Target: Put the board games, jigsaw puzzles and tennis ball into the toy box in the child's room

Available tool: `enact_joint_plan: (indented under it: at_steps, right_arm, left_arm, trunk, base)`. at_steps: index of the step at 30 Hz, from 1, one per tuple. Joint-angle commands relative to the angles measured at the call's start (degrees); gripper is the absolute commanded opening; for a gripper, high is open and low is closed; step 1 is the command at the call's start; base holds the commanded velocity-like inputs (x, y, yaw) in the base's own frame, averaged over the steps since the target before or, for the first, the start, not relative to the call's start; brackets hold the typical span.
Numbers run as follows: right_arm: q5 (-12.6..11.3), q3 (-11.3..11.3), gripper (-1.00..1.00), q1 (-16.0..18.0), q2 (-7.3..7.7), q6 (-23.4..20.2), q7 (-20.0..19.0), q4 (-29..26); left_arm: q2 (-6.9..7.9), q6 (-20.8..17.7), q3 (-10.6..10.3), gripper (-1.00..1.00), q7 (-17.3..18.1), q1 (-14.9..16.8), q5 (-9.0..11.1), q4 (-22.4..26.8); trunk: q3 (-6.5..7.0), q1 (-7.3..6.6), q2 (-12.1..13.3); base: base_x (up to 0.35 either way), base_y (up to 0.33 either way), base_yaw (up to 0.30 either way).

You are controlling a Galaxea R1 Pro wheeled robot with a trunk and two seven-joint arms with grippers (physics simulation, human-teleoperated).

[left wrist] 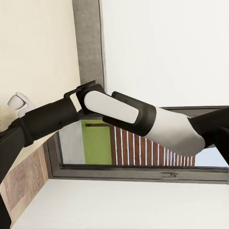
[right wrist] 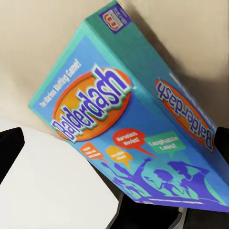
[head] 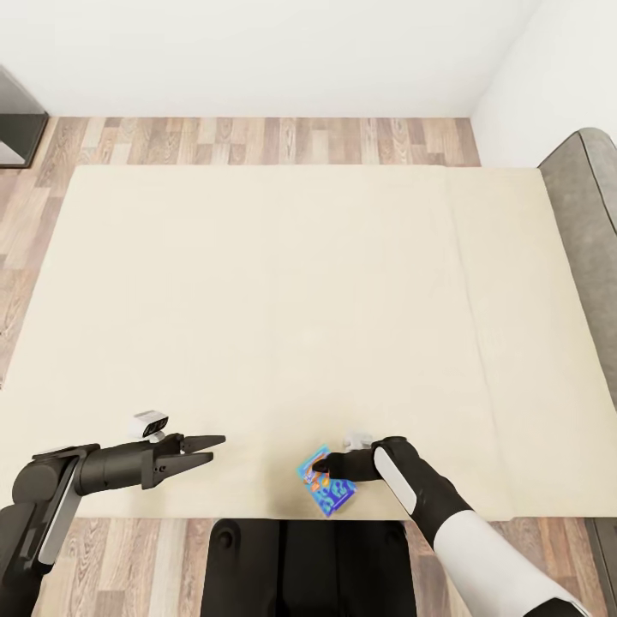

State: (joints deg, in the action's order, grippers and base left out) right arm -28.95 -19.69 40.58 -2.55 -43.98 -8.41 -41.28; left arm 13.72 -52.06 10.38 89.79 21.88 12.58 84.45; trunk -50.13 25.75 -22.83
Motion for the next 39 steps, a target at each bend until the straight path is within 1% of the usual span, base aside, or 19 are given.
enact_joint_plan:
  at_steps: [1,13,20,27,33,36,39]
  right_arm:
    - [0.31,0.00,1.00,0.02,0.00,-0.21,-0.29,-0.03]
    - [0.29,0.01,1.00,0.03,0.00,-0.33,-0.29,-0.03]
    - [0.36,0.04,1.00,0.02,0.02,-0.39,-0.29,0.09]
    - [0.45,0.07,1.00,-0.03,0.56,-0.44,-0.22,0.17]
    - [0.47,-0.02,1.00,-0.12,0.70,-0.41,-0.20,1.15]
    - [0.48,-0.15,1.00,-0.14,0.62,-0.40,-0.20,2.09]
    - [0.55,-0.45,1.00,-0.15,0.21,-0.40,-0.20,2.57]
  left_arm:
    - [0.03,-0.60,0.00,1.00,0.21,0.01,-0.02,0.01]
    - [0.08,-0.60,0.07,1.00,0.21,0.01,-0.02,0.01]
    - [0.08,-0.59,0.08,1.00,0.21,0.01,-0.02,0.01]
    - [0.06,-0.60,0.08,1.00,0.21,0.01,-0.02,0.01]
    - [0.07,-0.59,0.06,1.00,0.21,0.01,-0.02,0.01]
    - [0.08,-0.59,0.05,1.00,0.21,0.01,-0.02,0.01]
    - [0.07,-0.59,0.06,1.00,0.21,0.01,-0.02,0.01]
  trunk:
    - [-0.06,0.03,-0.09]
    - [-0.06,0.03,-0.09]
    - [-0.06,0.03,-0.09]
    - [-0.06,0.03,-0.09]
    - [-0.06,0.03,-0.09]
    - [-0.06,0.03,-0.09]
    - [-0.06,0.03,-0.09]
  base:
    - [0.000,0.117,0.000]
    - [0.000,0.112,0.000]
    - [0.000,0.015,0.000]
    - [0.000,0.001,0.000]
    - [0.000,0.000,0.000]
    - [0.000,0.000,0.000]
    - [0.000,0.000,0.000]
